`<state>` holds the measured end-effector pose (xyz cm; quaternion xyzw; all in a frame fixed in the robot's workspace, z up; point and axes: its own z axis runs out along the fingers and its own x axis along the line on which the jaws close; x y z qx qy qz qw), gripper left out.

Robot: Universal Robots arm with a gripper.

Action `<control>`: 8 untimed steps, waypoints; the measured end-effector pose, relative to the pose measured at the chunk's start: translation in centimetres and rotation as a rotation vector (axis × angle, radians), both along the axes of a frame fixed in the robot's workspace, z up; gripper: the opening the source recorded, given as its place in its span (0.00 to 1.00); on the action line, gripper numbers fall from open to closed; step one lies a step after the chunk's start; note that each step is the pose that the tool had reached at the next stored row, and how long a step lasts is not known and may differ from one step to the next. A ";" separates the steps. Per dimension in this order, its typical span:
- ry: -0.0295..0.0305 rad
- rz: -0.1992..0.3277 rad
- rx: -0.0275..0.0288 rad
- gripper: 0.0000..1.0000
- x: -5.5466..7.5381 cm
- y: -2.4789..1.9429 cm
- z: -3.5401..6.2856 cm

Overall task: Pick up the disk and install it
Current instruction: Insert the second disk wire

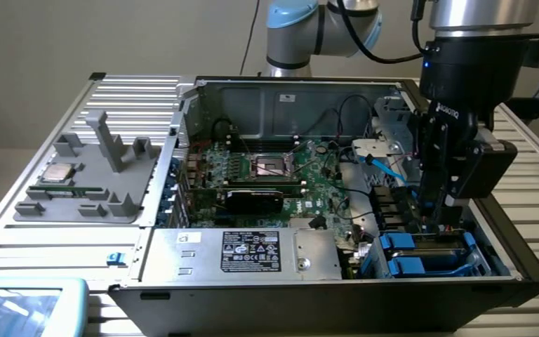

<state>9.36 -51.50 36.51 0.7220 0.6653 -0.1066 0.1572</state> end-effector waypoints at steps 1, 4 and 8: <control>-0.0030 0.000 0.0089 0.50 0.0 0.00 -0.01; -0.0083 0.000 0.0275 0.47 0.0 0.00 -0.02; -0.0146 0.000 0.0566 0.40 -0.2 -0.05 -0.02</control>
